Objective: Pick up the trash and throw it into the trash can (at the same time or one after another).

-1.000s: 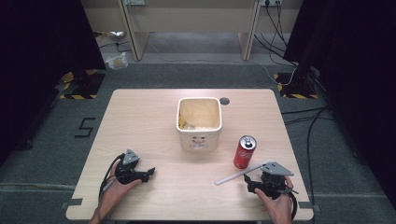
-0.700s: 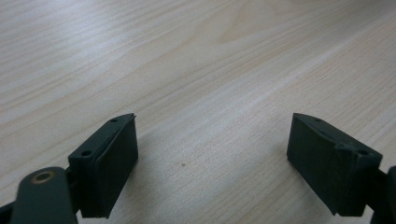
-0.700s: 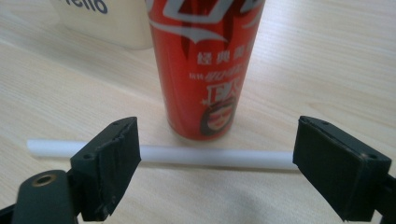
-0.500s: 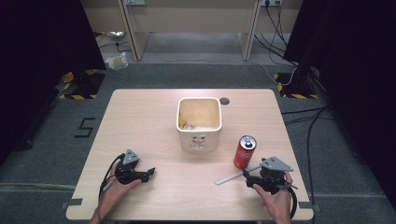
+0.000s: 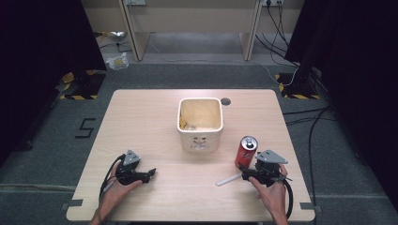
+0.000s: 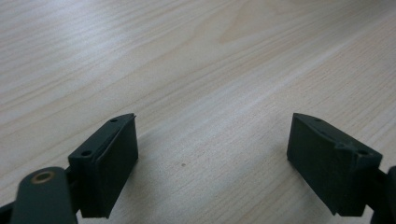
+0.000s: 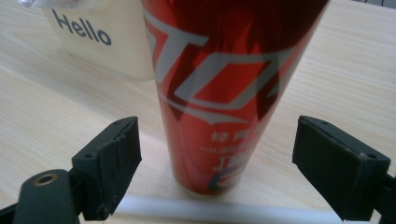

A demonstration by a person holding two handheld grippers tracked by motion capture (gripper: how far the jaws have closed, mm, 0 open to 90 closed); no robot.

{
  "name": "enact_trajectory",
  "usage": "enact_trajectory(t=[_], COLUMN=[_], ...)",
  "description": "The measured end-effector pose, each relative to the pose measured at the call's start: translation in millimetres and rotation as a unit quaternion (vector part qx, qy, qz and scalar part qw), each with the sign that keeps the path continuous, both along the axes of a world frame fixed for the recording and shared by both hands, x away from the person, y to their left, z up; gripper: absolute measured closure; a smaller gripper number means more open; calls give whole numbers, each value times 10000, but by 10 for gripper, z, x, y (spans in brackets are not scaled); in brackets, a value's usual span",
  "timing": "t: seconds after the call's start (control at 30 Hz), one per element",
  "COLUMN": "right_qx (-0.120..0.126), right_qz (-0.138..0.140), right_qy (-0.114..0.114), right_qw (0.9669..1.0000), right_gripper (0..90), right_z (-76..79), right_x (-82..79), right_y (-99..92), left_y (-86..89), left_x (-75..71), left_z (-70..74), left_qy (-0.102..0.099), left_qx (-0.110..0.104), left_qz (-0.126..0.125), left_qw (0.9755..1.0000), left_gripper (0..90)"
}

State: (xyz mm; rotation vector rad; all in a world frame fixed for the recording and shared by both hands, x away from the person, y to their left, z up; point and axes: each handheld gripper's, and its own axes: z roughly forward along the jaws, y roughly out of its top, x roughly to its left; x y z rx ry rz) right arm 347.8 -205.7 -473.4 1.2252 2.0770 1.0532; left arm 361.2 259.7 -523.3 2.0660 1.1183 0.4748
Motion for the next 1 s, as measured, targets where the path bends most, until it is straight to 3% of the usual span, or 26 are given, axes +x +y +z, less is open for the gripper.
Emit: enact_trajectory(t=[0.57,0.8,0.9,1.0], right_qx=[47,-9,-3,4], right_qz=[2,45,95,110], right_qy=[-16,30,-3,12], right_qw=[10000,10000,10000,9999], right_gripper=[210,260,334,337], right_z=[-89,-134,-140,-133], right_x=[140,180,191,188], right_y=[55,77,71,69], left_y=[0,0,-1,0], left_x=[0,0,0,0], left_z=[0,0,0,0], left_qy=[-1,-1,-1,-1], left_qx=[-2,-2,-3,-2], left_qz=[2,2,3,2], left_qw=[10000,10000,10000,10000], left_gripper=[154,154,154,154])
